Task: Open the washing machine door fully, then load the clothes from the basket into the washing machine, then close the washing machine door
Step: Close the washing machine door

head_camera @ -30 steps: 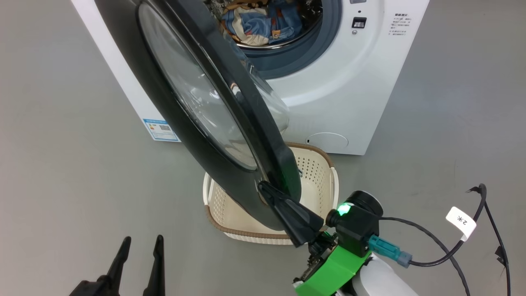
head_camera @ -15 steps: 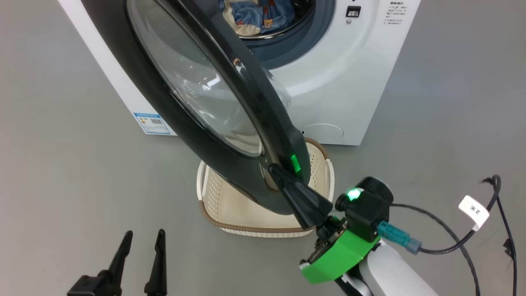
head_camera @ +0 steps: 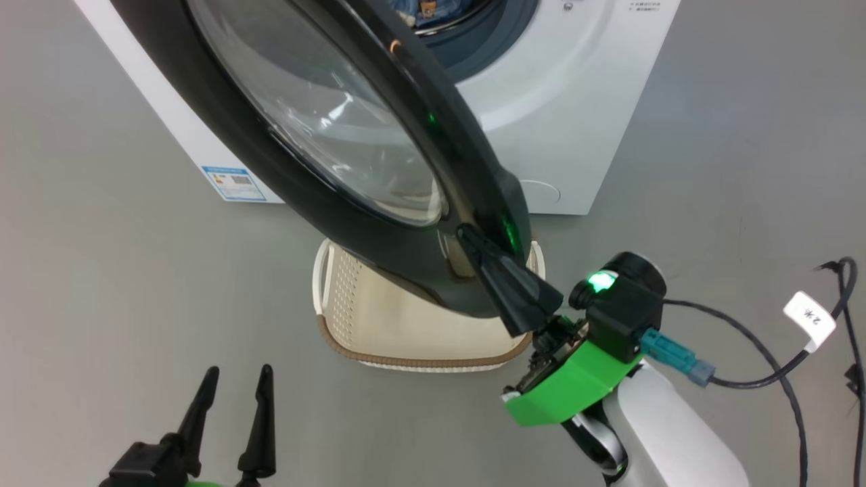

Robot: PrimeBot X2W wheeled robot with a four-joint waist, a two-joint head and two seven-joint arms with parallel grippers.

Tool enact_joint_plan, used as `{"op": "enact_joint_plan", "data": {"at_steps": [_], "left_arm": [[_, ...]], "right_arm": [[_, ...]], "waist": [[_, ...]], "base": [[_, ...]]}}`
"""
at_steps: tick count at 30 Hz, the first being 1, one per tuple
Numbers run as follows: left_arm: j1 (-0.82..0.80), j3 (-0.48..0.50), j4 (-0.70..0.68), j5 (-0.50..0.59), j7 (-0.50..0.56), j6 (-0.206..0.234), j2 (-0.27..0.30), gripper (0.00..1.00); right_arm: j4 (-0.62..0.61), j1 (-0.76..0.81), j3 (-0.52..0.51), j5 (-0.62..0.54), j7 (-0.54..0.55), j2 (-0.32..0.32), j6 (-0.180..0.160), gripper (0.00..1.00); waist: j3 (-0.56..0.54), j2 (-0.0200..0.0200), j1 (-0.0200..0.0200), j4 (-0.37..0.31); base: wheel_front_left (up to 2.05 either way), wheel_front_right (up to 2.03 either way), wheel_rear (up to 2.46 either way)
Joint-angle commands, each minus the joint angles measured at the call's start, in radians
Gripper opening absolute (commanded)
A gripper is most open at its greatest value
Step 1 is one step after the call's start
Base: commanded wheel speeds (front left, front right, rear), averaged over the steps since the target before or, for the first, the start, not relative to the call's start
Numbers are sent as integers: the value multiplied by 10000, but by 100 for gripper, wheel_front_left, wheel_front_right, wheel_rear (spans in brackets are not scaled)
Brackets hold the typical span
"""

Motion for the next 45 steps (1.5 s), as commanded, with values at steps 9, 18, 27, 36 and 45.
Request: {"op": "enact_joint_plan", "data": {"at_steps": [9,18,27,36,45], "left_arm": [[-510,187,-345,-126,-65,-25,53,100],[-811,228,-542,-102,-65,-25,53,100],[-1005,249,-680,-73,-65,-25,102,100],[-1149,211,-693,-102,-65,-25,152,100],[-1211,209,-793,-147,-65,-25,176,100]], "right_arm": [[-254,-711,-325,-335,-48,168,14,0],[-206,-1362,-627,-542,-48,168,14,0],[-239,-2156,-947,-832,-48,138,14,0],[-162,-2936,-1125,-974,-48,-117,14,0],[-33,-3747,-1191,-1125,-48,-338,14,0]], "waist": [[546,-1,0,-66],[1113,-1,0,-143],[1741,-1,0,-233],[2259,-1,0,-250],[2818,-1,0,-194]], "base": [[0,0,0],[0,0,0],[0,0,0],[0,0,0],[0,0,0]]}}
